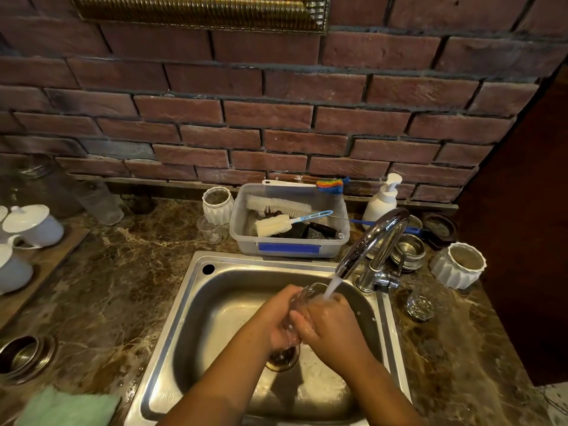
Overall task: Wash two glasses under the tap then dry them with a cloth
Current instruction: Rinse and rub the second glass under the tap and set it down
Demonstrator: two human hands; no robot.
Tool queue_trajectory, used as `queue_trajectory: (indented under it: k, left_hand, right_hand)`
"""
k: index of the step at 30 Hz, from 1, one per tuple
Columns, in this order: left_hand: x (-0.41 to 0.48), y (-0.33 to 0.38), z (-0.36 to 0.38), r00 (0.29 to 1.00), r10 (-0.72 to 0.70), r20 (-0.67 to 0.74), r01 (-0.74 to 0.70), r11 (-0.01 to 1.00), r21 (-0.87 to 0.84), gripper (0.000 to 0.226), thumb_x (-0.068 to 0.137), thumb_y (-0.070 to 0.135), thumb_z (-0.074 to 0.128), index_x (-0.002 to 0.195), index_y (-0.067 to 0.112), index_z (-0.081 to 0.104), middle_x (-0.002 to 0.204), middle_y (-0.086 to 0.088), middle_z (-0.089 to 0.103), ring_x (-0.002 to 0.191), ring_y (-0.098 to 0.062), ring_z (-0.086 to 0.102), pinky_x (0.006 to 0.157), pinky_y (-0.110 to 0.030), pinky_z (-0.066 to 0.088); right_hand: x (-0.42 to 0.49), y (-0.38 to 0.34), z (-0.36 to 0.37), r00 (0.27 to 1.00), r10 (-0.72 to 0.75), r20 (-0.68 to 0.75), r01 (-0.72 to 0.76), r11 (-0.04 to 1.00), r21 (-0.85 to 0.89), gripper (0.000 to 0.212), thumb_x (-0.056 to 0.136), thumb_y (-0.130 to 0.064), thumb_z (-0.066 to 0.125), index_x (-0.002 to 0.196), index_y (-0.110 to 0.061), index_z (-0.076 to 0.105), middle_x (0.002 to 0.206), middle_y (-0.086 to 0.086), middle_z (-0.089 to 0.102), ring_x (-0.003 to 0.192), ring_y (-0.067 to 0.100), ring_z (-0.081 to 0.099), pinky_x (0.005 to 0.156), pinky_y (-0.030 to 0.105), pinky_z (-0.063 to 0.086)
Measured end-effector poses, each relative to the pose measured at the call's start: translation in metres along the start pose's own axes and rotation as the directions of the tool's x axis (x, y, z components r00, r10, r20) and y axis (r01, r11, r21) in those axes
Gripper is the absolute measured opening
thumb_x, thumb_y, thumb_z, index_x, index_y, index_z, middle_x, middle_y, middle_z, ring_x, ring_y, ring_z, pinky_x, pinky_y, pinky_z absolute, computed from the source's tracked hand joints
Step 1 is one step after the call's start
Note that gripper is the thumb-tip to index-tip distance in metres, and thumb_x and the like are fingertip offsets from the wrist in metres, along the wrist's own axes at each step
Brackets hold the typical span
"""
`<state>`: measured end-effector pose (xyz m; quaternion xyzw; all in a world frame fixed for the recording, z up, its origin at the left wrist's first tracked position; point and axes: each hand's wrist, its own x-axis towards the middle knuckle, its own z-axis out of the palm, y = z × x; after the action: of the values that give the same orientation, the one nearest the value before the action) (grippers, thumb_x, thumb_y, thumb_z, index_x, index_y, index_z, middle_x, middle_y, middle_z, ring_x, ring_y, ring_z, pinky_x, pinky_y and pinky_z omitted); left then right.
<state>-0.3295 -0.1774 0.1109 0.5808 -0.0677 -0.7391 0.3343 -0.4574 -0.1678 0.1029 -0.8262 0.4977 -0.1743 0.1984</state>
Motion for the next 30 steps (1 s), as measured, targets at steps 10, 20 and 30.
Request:
queue_trajectory:
  k: [10, 20, 30]
  left_hand:
    - [0.014, -0.01, 0.004, 0.594, 0.804, 0.031, -0.592, 0.411, 0.694, 0.014, 0.1, 0.024, 0.053, 0.088, 0.021, 0.06, 0.086, 0.004, 0.061, 0.077, -0.011, 0.059, 0.064, -0.022, 0.046]
    - [0.01, -0.013, 0.008, 0.769, 0.639, 0.019, -0.544, 0.638, 0.545, 0.021, 0.103, 0.025, 0.047, 0.098, 0.016, 0.066, 0.094, -0.004, 0.067, 0.083, -0.016, 0.064, 0.064, -0.027, 0.056]
    - [0.014, -0.02, -0.016, 0.975, -0.134, 0.176, 0.151, 0.985, -0.089, 0.035, 0.061, 0.026, 0.086, 0.087, 0.009, 0.069, 0.075, -0.003, 0.061, 0.057, -0.011, 0.051, 0.054, -0.022, 0.046]
  right_hand:
    - [0.0, -0.015, 0.006, 0.721, 0.567, 0.398, -0.437, -0.073, 0.896, 0.025, 0.101, -0.028, 0.053, 0.103, -0.013, 0.072, 0.099, 0.013, 0.078, 0.1, 0.029, 0.072, 0.096, 0.049, 0.055]
    - [0.006, -0.005, 0.011, 0.776, 0.604, 0.183, -0.46, 0.342, 0.819, 0.032, 0.1, -0.034, 0.055, 0.093, -0.009, 0.074, 0.086, 0.015, 0.076, 0.088, 0.032, 0.073, 0.084, 0.041, 0.059]
    - [-0.014, -0.014, 0.005, 0.998, 0.047, 0.043, -0.038, 0.979, -0.199, 0.046, 0.098, -0.056, 0.031, 0.107, -0.029, 0.067, 0.098, -0.004, 0.074, 0.094, 0.014, 0.064, 0.096, 0.033, 0.042]
